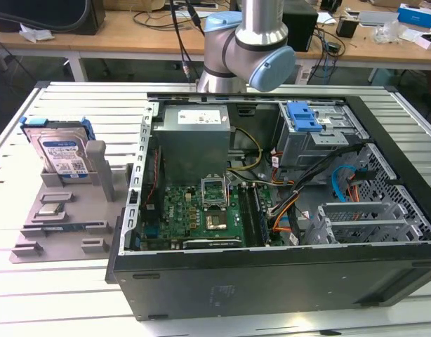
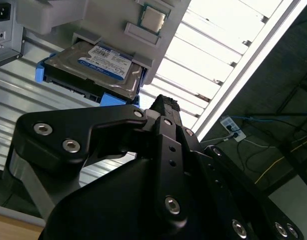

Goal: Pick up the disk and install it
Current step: 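Reach for the disk, then pick up the disk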

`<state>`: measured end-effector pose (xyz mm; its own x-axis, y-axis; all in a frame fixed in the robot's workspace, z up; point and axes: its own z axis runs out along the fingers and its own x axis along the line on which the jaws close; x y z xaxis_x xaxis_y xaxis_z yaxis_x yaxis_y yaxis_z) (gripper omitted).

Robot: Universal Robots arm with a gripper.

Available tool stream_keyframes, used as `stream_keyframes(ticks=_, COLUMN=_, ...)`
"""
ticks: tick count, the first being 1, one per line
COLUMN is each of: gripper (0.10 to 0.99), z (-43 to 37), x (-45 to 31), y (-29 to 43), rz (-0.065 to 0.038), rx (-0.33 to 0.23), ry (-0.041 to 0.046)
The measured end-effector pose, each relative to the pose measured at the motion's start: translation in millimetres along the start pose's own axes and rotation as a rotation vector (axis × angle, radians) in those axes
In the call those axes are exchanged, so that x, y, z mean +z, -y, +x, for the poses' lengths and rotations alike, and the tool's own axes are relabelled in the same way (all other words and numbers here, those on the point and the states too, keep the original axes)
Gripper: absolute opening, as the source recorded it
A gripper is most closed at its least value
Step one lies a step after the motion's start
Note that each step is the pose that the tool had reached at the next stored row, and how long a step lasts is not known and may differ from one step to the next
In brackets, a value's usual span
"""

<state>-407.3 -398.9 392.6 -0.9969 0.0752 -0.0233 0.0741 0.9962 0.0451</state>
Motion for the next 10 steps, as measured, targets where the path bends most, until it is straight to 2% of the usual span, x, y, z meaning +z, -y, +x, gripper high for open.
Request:
stream_keyframes(ticks=7, gripper=0.102, z=0.1, x=0.0, y=0.0, rz=0.0, rx=-0.004, ry=-0.0002)
stream_keyframes(ticks=9, gripper=0.102, z=0.2, x=0.0, y=0.0, rz=0.0, rx=-0.02, ry=-0.0009)
stream_keyframes(ticks=10, gripper=0.102, z=0.2, x=0.0, y=0.0, rz=-0.001, rx=-0.049, ry=-0.0022)
